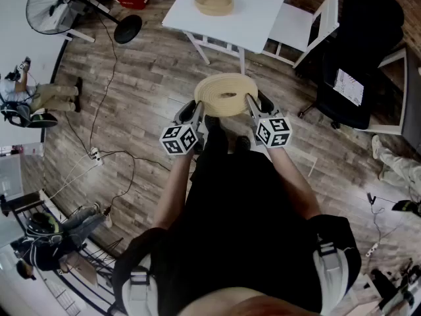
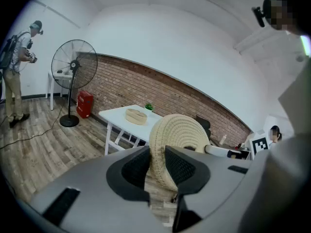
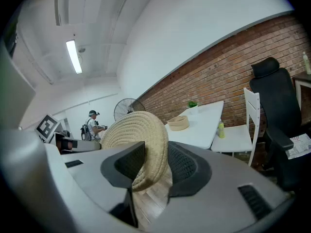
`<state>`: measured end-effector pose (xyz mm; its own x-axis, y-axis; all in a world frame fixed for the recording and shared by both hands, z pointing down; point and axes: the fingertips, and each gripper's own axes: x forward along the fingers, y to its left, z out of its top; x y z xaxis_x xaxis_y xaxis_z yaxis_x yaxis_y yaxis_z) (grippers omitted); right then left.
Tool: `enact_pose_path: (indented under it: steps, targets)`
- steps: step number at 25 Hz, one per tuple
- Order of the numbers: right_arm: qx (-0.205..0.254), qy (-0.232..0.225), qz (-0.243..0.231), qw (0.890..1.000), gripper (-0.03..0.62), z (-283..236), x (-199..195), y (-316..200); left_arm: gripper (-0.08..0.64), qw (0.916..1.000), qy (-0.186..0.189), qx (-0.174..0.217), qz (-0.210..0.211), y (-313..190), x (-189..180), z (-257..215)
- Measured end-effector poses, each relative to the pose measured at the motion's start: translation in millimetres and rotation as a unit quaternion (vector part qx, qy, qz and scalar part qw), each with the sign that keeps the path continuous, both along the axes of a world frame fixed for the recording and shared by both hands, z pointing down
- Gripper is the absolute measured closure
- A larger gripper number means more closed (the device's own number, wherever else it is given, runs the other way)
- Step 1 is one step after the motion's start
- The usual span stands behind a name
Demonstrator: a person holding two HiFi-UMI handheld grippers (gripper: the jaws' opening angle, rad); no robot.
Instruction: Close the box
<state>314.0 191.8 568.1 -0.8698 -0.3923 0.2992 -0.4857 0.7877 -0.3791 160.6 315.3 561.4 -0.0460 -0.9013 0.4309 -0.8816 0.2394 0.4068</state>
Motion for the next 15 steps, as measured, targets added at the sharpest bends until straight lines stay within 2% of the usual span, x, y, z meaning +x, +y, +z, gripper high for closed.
enact_pose_path:
  steps: [15]
  targets:
    - [-0.002,-0.005,-0.004,1.000,0.448,1.1,-16.6,5.0,0.451,0.9999,0.009,0.008,-0.006,3.8,-18.1,4.5]
